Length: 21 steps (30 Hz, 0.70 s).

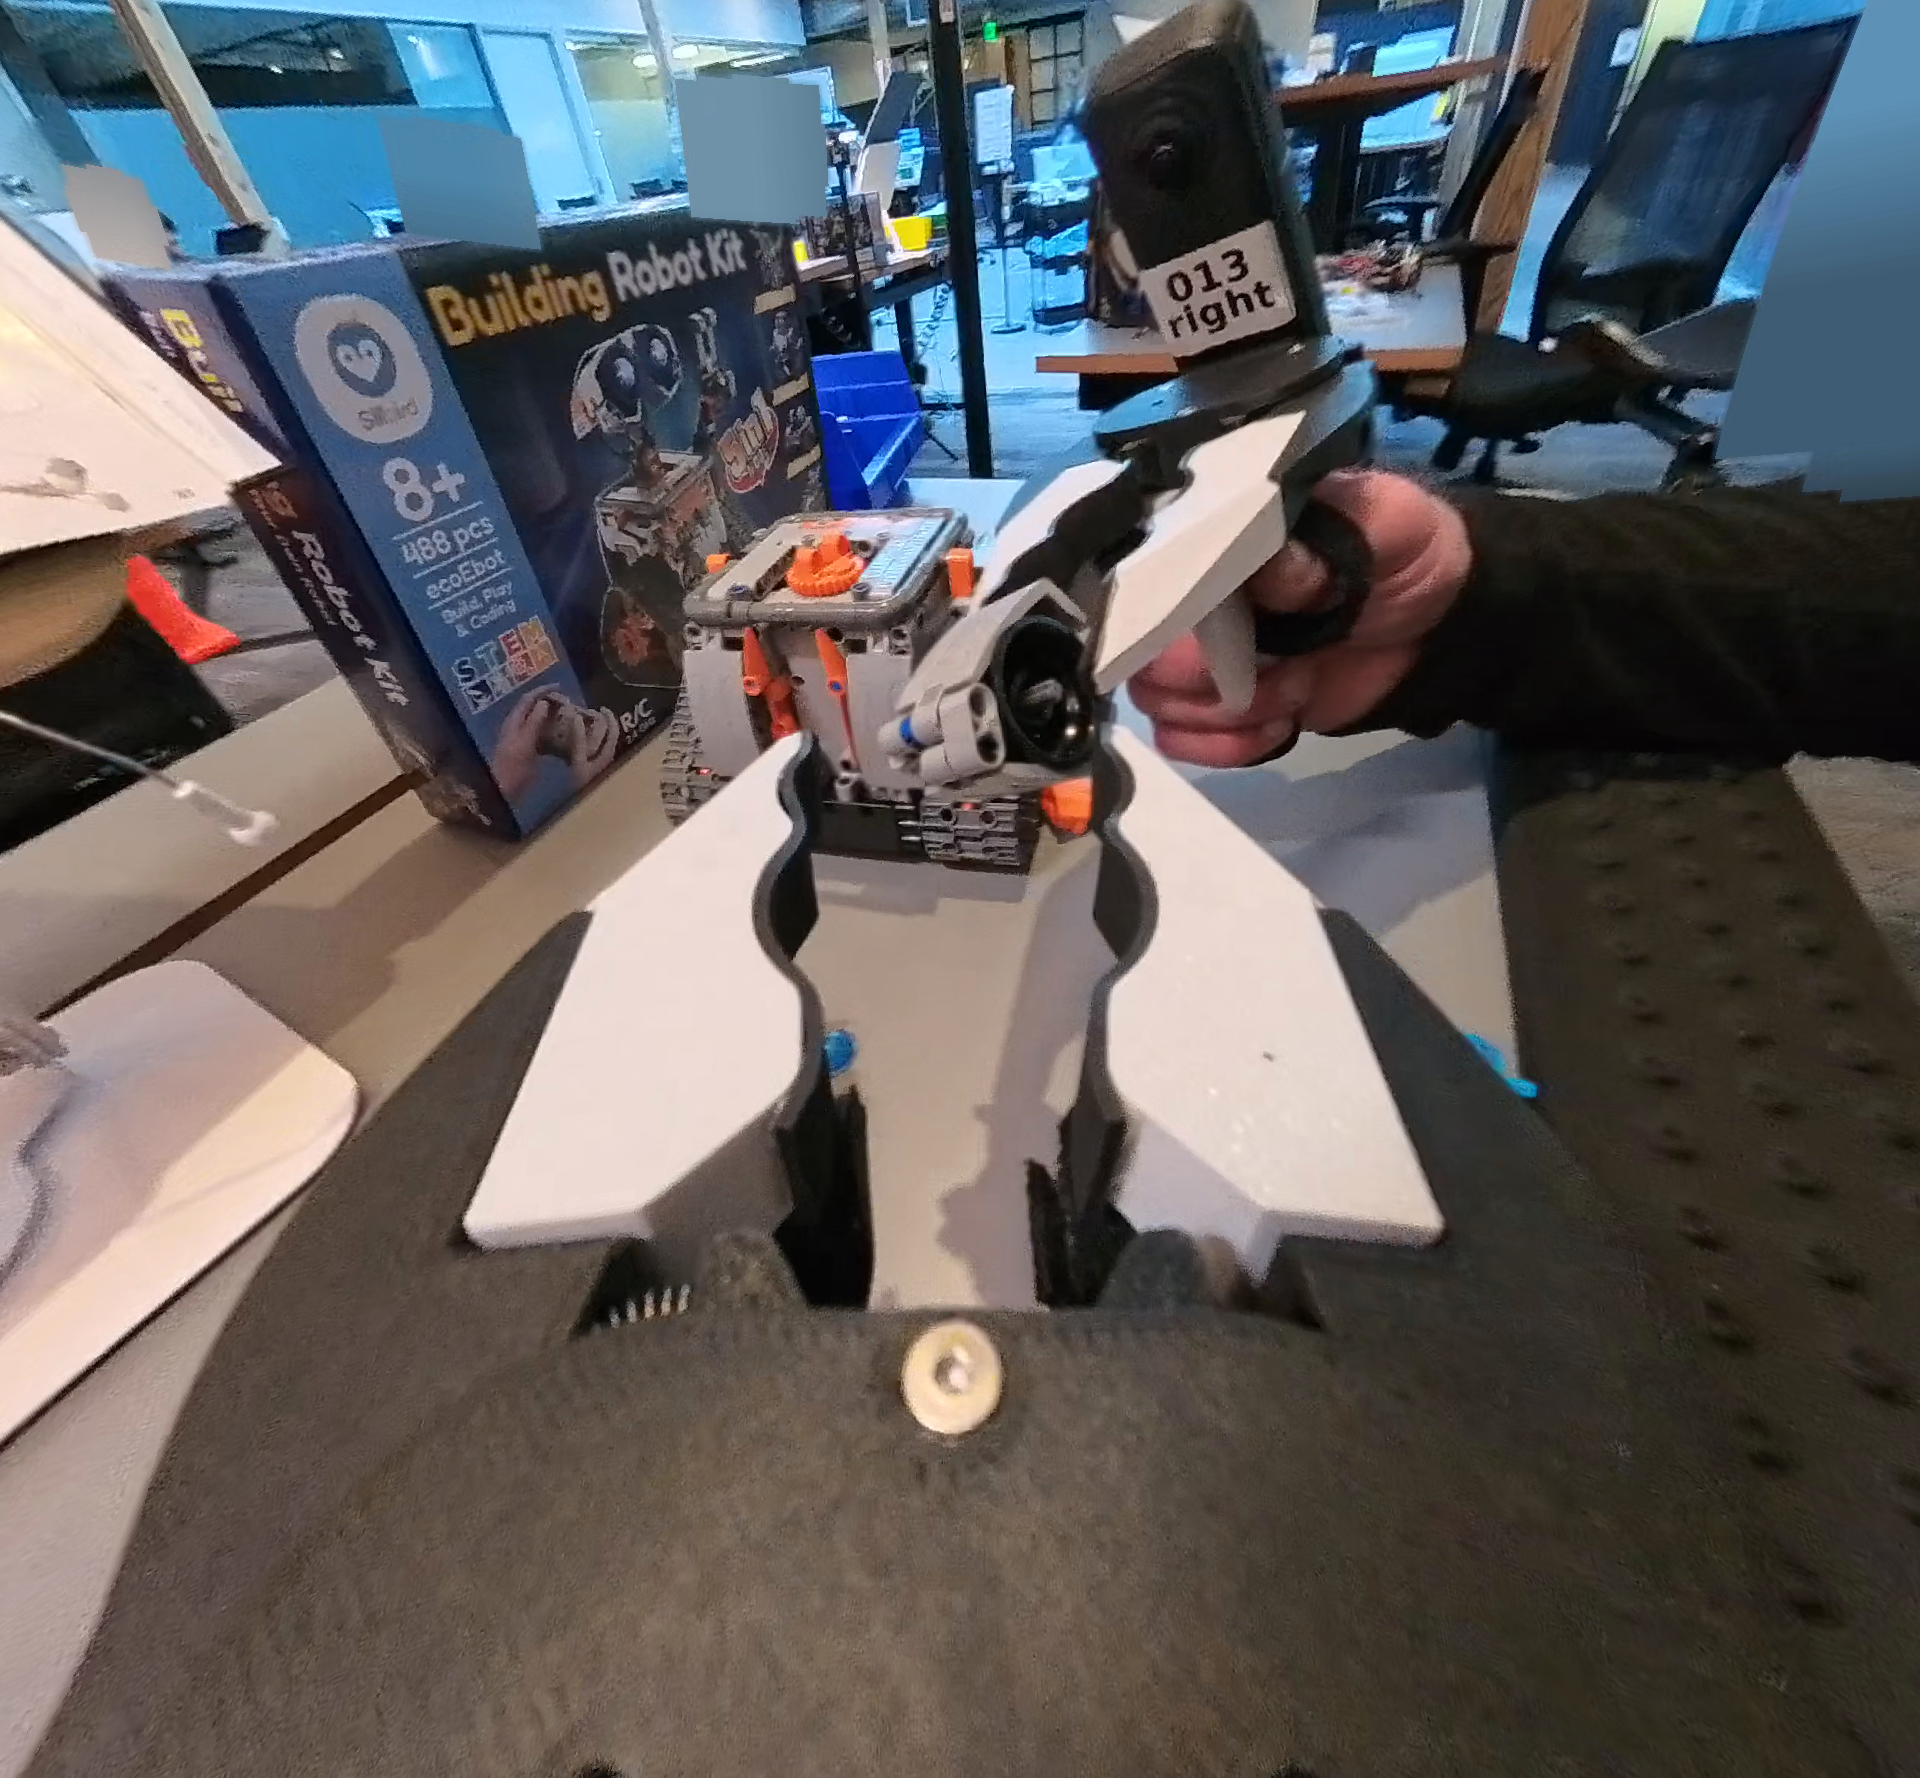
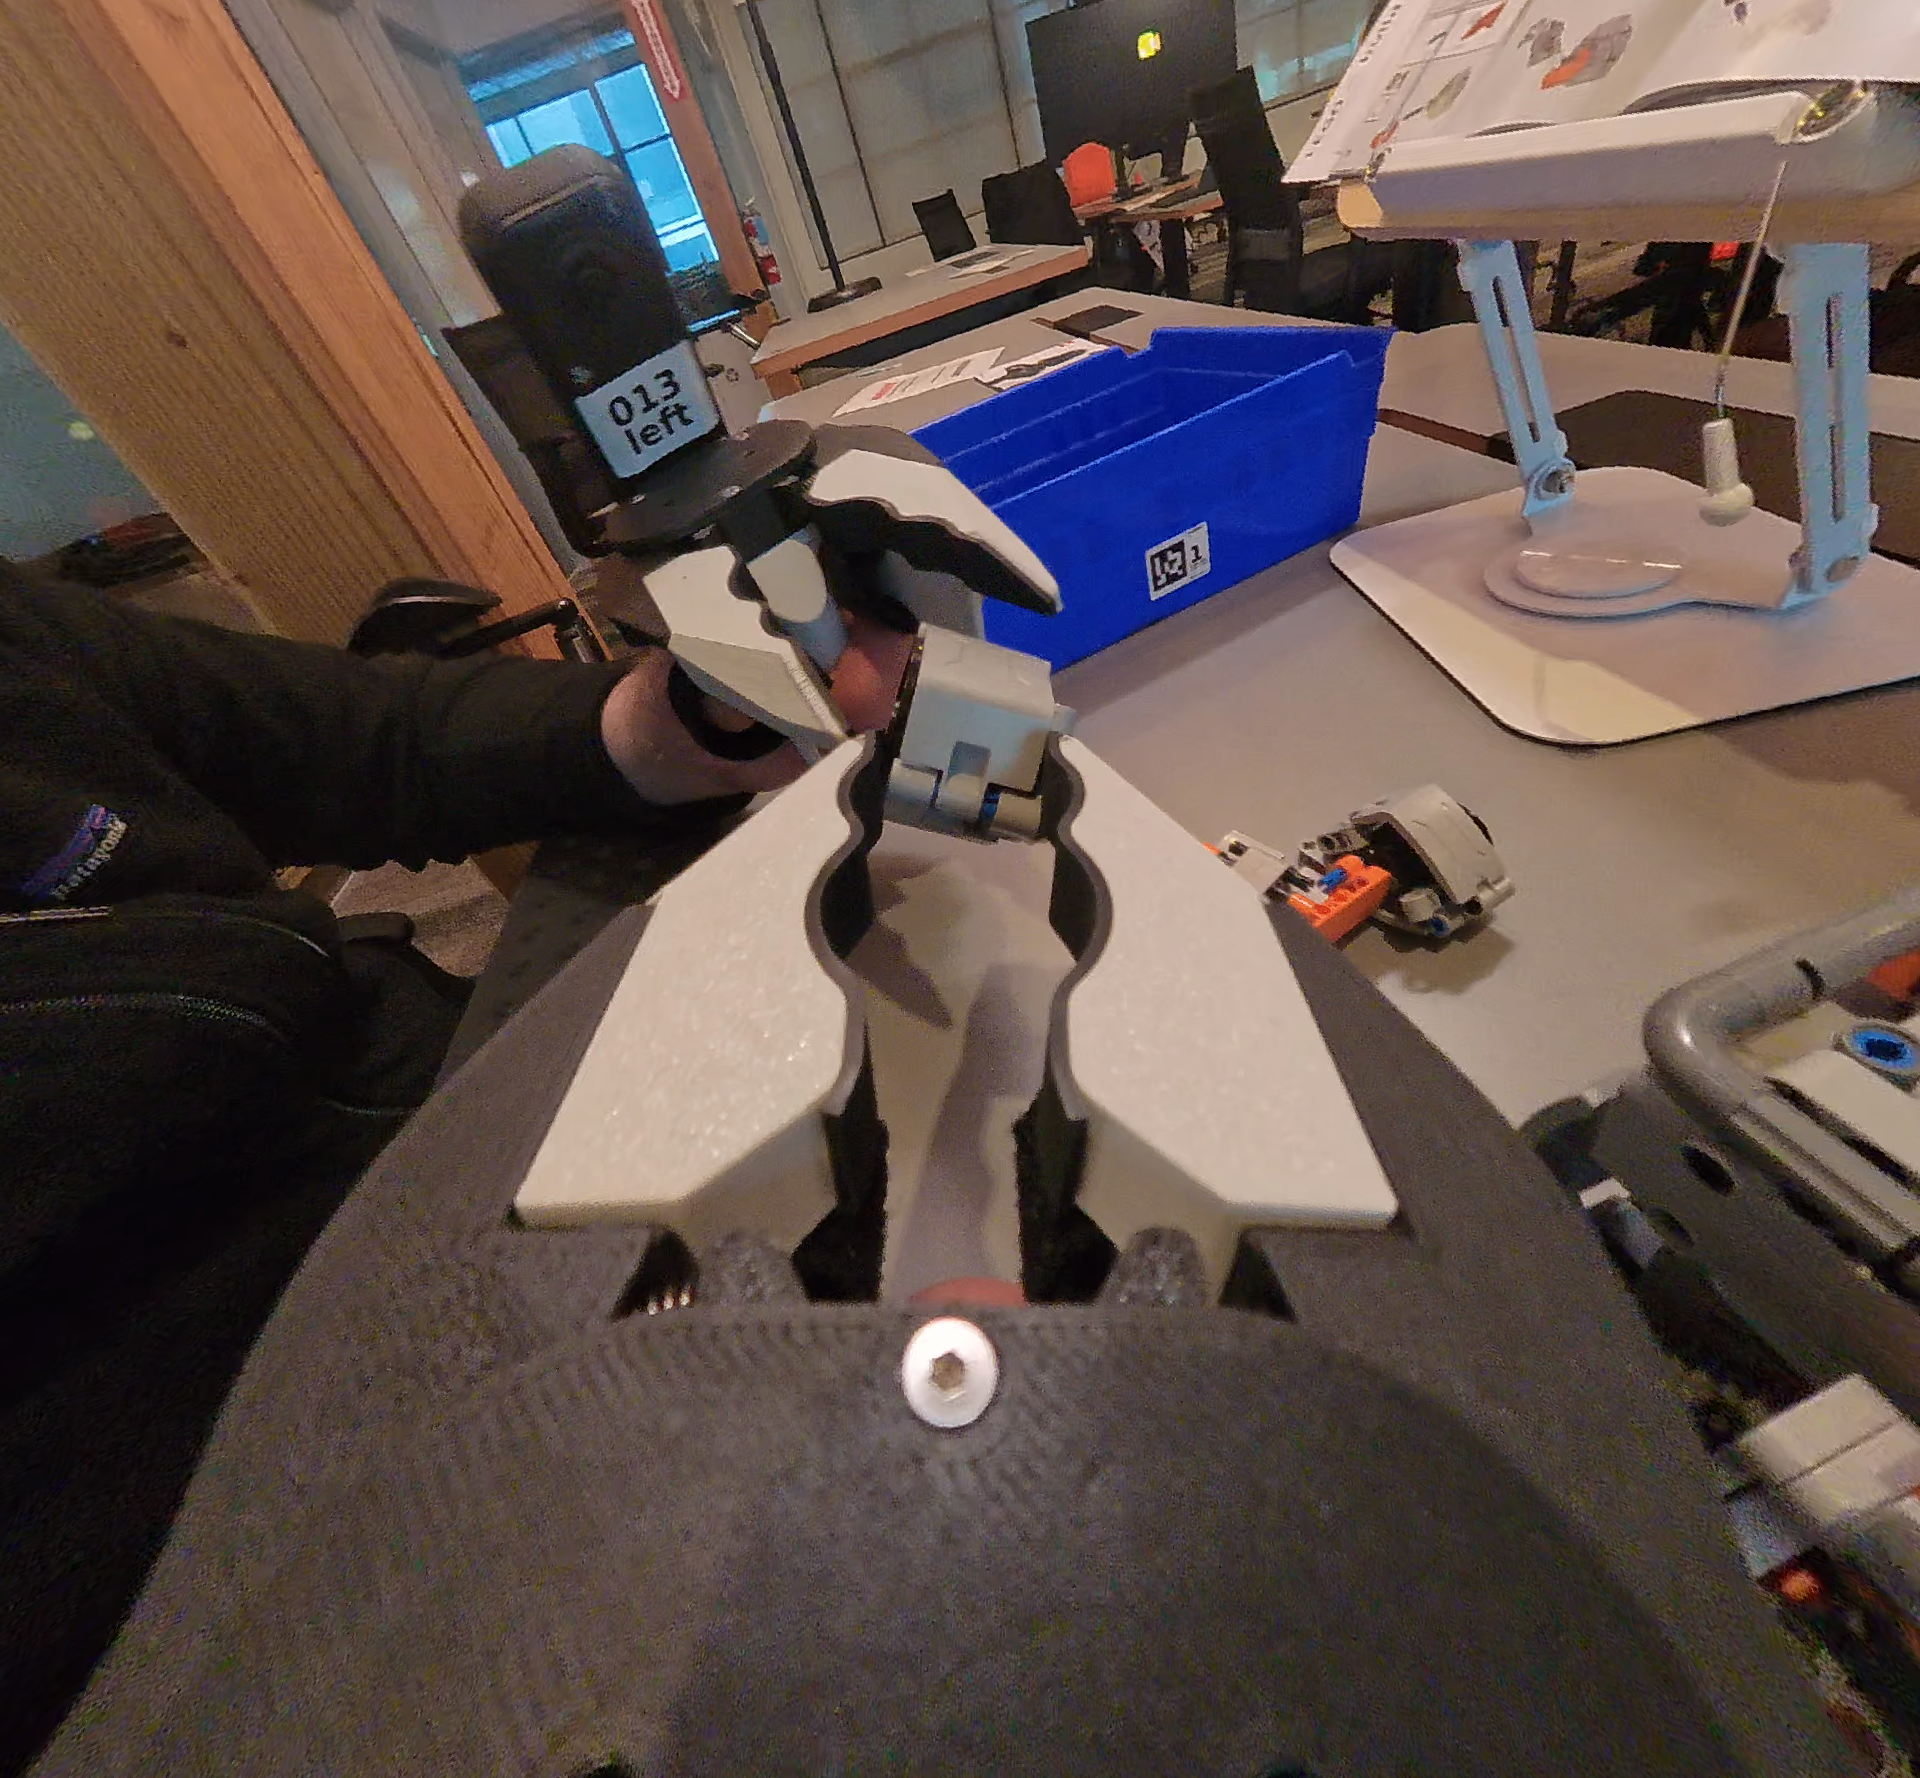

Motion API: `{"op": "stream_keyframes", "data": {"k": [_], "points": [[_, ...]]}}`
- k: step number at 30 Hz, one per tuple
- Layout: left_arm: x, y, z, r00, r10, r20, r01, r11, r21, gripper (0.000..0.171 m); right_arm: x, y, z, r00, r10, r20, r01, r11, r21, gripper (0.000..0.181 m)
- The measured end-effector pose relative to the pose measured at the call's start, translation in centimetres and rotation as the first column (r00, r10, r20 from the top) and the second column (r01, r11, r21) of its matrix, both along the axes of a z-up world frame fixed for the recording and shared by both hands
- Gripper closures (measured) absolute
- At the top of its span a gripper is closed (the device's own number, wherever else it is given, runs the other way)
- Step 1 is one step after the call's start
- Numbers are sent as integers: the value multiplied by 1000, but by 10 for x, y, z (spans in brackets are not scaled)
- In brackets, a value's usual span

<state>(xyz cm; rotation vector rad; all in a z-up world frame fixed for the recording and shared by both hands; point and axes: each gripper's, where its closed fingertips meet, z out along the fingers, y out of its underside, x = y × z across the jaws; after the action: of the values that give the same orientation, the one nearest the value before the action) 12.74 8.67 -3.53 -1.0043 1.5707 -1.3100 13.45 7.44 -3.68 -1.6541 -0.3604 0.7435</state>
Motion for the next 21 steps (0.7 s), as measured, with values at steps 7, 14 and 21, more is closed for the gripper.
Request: {"op": "stream_keyframes", "data": {"k": [7,14,21], "points": [[-2,-12,1,992,-126,-11,123,981,-148,139,-11,-4,0,998,51,24,-51,999,14,154],[-4,-20,1,984,-175,-12,171,971,-165,140,-18,-7,-2,995,76,66,-78,997,27,154],[-3,-19,-2,991,-135,-12,133,987,-93,141,-15,-6,-4,988,30,149,-38,998,52,154]]}}
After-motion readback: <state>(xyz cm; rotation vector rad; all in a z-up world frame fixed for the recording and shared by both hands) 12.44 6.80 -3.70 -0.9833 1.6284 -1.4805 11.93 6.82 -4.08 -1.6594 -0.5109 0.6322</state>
